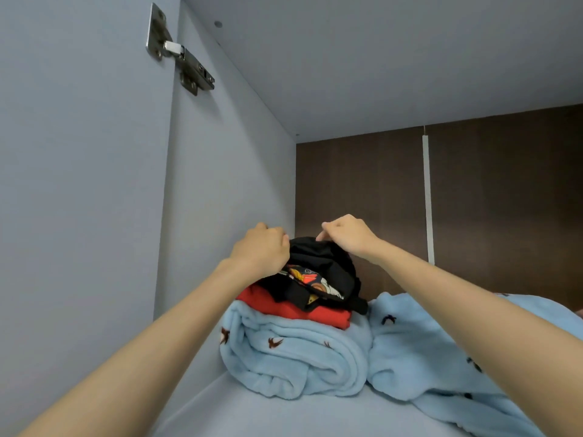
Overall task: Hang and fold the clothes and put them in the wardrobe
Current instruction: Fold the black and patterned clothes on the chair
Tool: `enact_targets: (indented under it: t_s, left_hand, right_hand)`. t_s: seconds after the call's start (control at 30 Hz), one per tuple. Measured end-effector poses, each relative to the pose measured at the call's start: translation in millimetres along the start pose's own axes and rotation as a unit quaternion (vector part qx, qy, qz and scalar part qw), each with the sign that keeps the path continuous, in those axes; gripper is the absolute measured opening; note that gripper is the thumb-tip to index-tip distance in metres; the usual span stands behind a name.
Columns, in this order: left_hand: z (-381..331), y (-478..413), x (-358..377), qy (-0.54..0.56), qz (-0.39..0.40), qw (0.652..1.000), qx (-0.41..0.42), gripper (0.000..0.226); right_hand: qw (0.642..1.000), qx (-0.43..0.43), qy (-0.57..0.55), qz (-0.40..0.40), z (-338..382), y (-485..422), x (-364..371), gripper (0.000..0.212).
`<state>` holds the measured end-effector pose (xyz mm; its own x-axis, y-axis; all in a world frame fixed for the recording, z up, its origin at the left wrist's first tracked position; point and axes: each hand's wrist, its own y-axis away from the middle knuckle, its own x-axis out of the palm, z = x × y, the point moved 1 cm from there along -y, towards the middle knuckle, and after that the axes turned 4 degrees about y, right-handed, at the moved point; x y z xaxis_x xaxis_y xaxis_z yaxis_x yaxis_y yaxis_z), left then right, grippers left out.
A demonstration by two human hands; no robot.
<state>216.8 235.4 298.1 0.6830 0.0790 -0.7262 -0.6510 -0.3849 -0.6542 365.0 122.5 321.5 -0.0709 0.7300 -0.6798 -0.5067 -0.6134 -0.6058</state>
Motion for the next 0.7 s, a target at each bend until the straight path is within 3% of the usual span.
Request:
enact_targets:
  t_s: [0.13, 0.27, 0.37, 0.43, 0.5, 0.63, 0.7]
  left_hand:
    - [-12.0, -18.7, 3.8, 0.005, -0.001, 1.000, 0.012, 0.040]
    - [-3.9, -11.9, 29.3, -0.044, 0.016, 0.999, -0.007, 0.043]
    - [8.8, -0.1, 44.0, -0.038, -0.025, 0.999, 0.000, 0.042]
    - [14.1, 2.9, 46.5, -0.024, -0.043, 0.999, 0.011, 0.042]
    - [16.5, 3.4, 50.3, -0.022, -0.056, 0.998, 0.020, 0.041]
    - [19.6, 9.5, 67.3, -0.027, -0.122, 0.992, 0.020, 0.040]
    - [21.8, 12.9, 73.9, -0.012, -0.144, 0.989, 0.013, 0.039]
  right_hand:
    - [0.999, -0.030, -0.016, 0.005, -2.7, -27.8, 1.3, 0.027]
    - [0.998, -0.053, -0.011, 0.041, -6.7, -46.8, 22.1, 0.036]
    - [0.994, -0.047, -0.033, 0.089, -15.0, -52.9, 43.6, 0.050]
    - [0.991, -0.059, 0.040, 0.114, -23.1, -54.2, 61.7, 0.051]
    - [0.989, -0.074, 0.104, 0.076, -32.7, -48.9, 76.9, 0.048]
    - [0.990, -0.101, 0.099, -0.028, -43.5, -33.5, 86.3, 0.041]
    - [0.986, -0.099, 0.125, -0.041, -43.2, -29.0, 87.8, 0.039]
